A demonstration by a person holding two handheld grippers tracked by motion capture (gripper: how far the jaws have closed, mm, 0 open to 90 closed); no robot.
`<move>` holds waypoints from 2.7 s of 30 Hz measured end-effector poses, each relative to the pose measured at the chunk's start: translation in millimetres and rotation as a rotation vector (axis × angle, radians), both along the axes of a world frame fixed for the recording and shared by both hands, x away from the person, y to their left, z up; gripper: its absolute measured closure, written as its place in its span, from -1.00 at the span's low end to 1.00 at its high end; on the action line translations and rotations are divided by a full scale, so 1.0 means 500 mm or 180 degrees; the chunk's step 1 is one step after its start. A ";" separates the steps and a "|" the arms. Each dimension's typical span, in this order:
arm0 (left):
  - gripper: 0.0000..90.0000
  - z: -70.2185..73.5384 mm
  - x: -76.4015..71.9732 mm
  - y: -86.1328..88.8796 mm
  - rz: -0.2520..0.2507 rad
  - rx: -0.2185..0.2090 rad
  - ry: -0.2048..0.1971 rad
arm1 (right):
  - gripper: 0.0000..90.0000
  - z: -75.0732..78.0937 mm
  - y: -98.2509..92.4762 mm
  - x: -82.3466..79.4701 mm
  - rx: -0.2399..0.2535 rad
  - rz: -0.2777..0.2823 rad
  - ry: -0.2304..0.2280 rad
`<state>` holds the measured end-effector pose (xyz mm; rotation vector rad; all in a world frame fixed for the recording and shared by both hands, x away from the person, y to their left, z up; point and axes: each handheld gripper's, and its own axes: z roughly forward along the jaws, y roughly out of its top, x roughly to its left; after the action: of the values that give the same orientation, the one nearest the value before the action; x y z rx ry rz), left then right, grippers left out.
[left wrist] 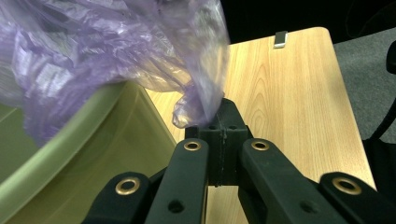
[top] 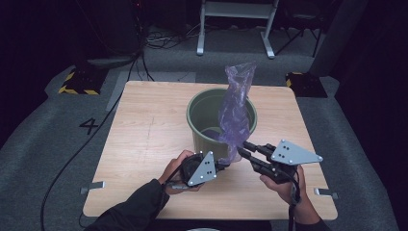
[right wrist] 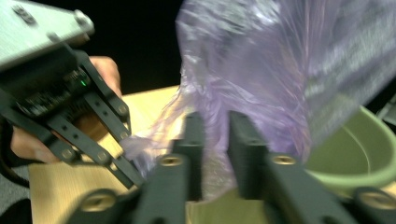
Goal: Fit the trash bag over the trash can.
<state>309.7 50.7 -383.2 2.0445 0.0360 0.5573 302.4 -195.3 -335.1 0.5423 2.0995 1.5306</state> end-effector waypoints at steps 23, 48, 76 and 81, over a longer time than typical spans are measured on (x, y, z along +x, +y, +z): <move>-0.29 0.057 0.023 0.054 0.0198 -0.0966 0.0475 | 1.00 -0.057 -0.060 0.016 0.0104 -0.0040 0.0052; 0.85 0.079 0.057 0.013 0.0511 -0.0702 0.0300 | 1.00 -0.064 -0.067 0.006 0.0166 0.0011 -0.0027; 0.99 0.075 0.043 -0.036 0.0271 -0.0436 0.0271 | 1.00 -0.094 -0.086 0.001 0.0228 0.0000 0.0105; 1.00 0.074 0.033 -0.007 0.0342 -0.0516 0.0207 | 1.00 -0.098 -0.090 0.004 0.0278 -0.0075 0.0128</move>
<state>326.3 47.2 -346.0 1.9099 0.2238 0.5364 304.6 -240.1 -384.2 0.6317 2.0561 1.6166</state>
